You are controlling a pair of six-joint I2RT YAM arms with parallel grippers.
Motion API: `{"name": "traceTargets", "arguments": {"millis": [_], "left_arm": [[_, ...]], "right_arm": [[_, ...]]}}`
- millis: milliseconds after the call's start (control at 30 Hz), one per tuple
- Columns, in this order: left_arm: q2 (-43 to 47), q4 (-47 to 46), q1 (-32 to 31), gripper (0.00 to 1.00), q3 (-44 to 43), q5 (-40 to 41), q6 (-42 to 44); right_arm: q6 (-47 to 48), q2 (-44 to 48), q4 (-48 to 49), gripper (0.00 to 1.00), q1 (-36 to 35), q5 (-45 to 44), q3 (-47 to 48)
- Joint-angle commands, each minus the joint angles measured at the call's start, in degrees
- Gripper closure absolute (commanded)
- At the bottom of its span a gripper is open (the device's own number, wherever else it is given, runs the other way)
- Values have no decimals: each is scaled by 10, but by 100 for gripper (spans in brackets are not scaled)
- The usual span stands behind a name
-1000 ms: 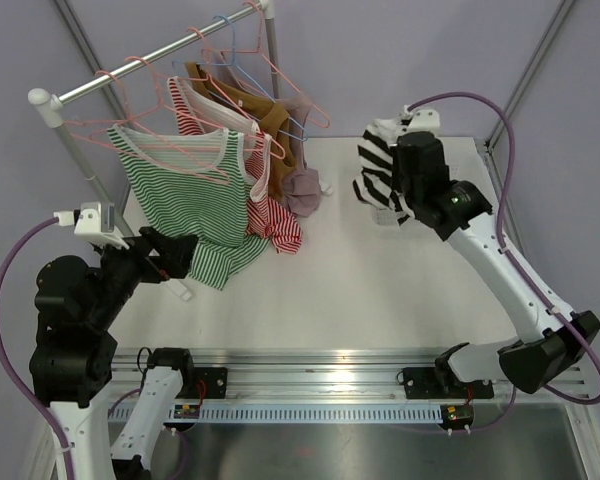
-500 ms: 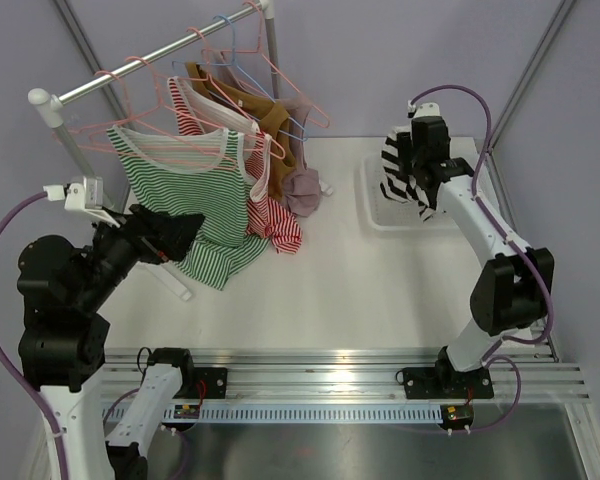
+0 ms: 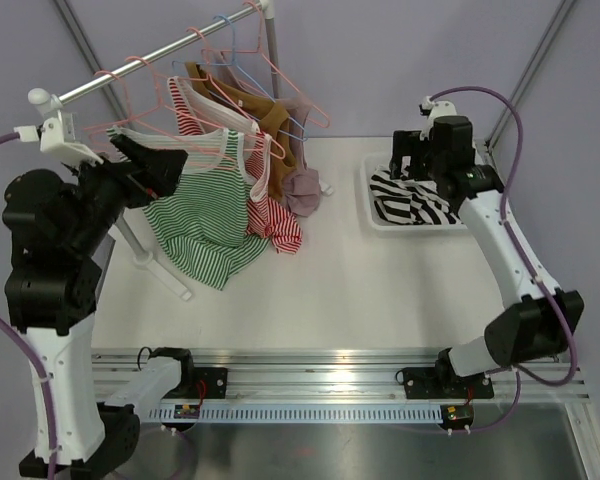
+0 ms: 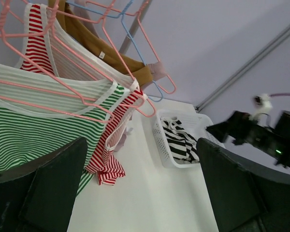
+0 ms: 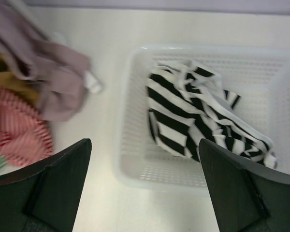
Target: Remove the tank top from the hanger
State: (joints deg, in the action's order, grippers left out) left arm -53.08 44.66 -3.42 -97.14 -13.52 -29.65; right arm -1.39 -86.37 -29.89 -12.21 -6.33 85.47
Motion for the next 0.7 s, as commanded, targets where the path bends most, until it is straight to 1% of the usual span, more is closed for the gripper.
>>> {"name": "traceTargets", "arguments": {"millis": [0,33,67,100,167,200,233,267,300,333,400,500,533,667], "left_arm": [[-52,16,-36,1,-50,92,0],[-65,23,-49,1,-63,111,4],[-95,42,-64,1,-94,168,13],[-108,48,-95,1,-108,197,18],[-140,63,-121,2,-146,269,29],[-170,65,-141,3,-160,288,33],[-184,69,-146,4,-172,307,34],[-198,74,-150,4,-182,344,33],[-224,76,-154,8,-199,357,31],[-234,74,-155,9,-204,386,28],[-253,69,-157,12,-213,408,26],[-294,68,-157,16,-229,431,19],[-317,70,-157,17,-242,432,16],[-358,52,-157,25,-252,440,6]], "right_arm": [[-79,101,18,0,0,182,-25],[-92,113,25,1,0,204,-36],[-106,135,39,0,0,247,-48],[-128,145,44,1,-1,267,-72],[-150,173,52,1,0,311,-99],[-167,182,55,2,-1,324,-128],[-175,193,61,3,-1,336,-146],[-182,217,76,4,0,358,-165],[-193,228,84,5,0,366,-200],[-196,252,97,6,-1,373,-216],[-200,273,96,6,-2,384,-253],[-194,302,84,7,-1,381,-279],[-193,308,77,7,-1,381,-283],[-182,326,55,7,-2,387,-283]]}}
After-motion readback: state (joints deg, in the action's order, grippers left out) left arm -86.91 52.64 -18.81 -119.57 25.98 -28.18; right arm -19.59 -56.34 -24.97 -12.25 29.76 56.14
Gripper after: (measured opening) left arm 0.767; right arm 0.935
